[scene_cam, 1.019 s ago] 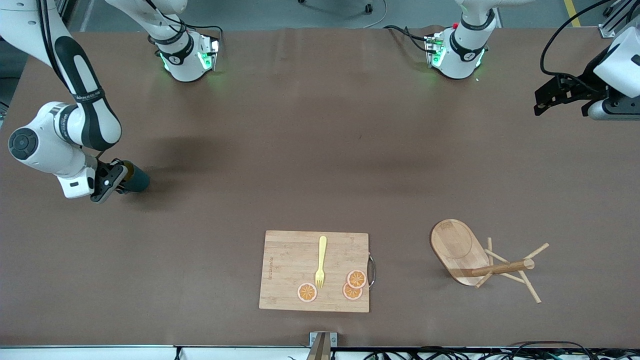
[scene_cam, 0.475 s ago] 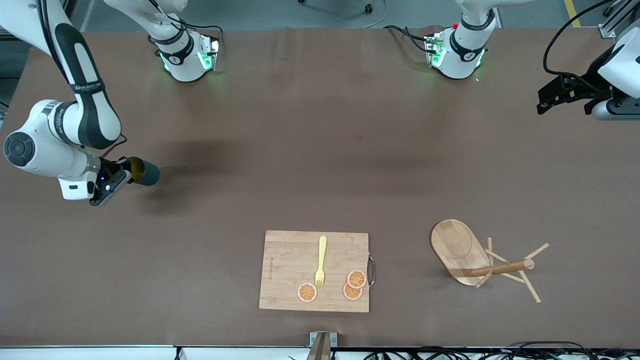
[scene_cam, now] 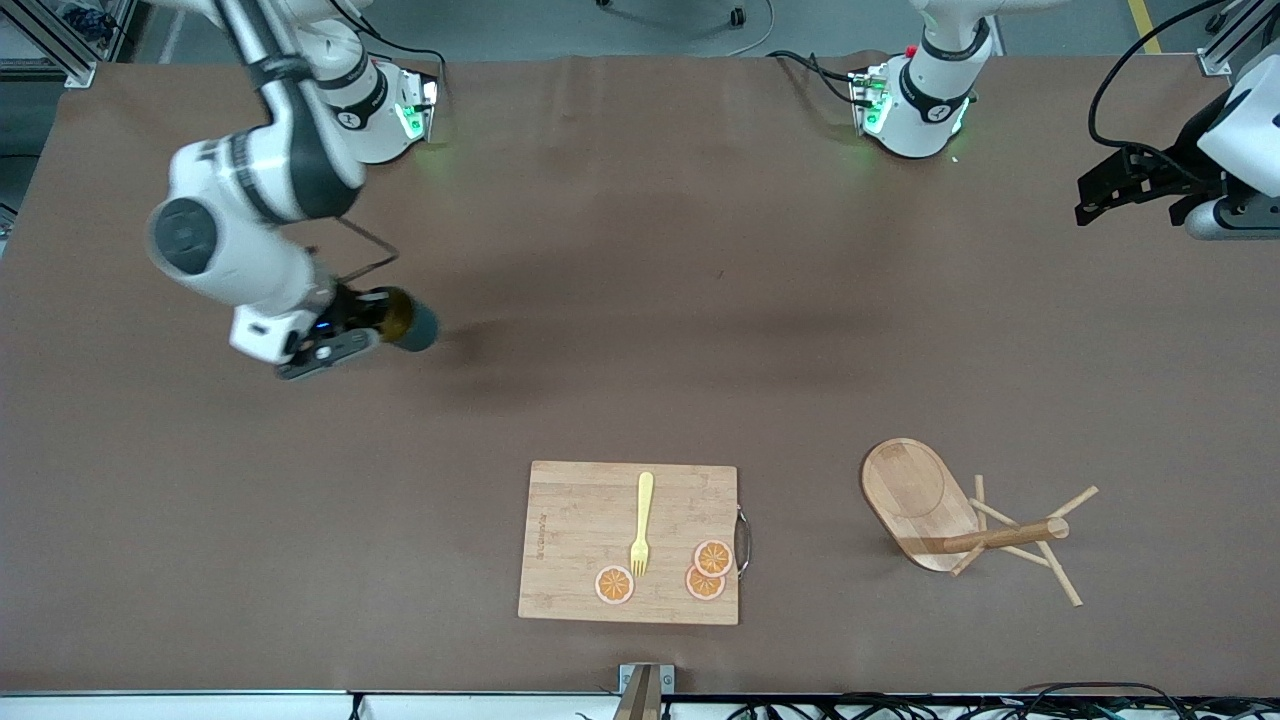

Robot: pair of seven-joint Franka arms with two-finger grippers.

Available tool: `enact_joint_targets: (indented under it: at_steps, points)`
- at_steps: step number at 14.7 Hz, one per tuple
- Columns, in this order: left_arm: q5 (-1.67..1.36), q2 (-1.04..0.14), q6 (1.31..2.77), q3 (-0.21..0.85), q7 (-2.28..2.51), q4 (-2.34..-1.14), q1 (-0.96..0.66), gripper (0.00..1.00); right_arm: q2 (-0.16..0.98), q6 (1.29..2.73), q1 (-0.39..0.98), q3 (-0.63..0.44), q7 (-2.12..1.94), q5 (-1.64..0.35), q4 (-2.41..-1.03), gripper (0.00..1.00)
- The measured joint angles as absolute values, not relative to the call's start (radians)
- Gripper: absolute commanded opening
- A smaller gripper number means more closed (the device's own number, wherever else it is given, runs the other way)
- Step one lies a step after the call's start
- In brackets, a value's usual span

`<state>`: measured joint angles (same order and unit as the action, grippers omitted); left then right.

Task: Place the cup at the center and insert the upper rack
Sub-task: 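Carry the mug to the table middle and set it down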

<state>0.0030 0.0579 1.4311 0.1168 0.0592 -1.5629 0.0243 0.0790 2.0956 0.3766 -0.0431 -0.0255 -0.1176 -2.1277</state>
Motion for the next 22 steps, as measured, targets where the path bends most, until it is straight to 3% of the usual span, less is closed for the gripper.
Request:
enact_joint_targets:
  at_steps: [4,7,15,16,17,22]
  points:
    - [0.003,0.058,1.430,0.119,0.059,-1.563,0.024,1.00,0.089,2.216,0.657,-0.041,0.514,-0.125,-2.118,0.00]
    - [0.003,0.058,1.430,0.121,0.059,-1.563,0.024,1.00,0.159,2.309,0.808,-0.041,0.832,-0.124,-2.093,0.00]
    - [0.003,0.058,1.430,0.119,0.059,-1.563,0.027,1.00,0.509,2.397,0.974,-0.052,1.128,-0.113,-1.848,0.04]
    - [0.003,0.058,1.430,0.119,0.059,-1.563,0.027,1.00,0.532,2.411,0.985,-0.053,1.147,-0.110,-1.837,0.30]
    - [0.003,0.058,1.430,0.118,0.059,-1.563,0.027,1.00,0.537,2.406,0.992,-0.055,1.160,-0.100,-1.825,0.99]
    - [0.003,0.029,1.439,0.120,0.089,-1.563,0.025,1.00,0.539,2.369,0.988,-0.072,1.166,-0.090,-1.790,1.00]
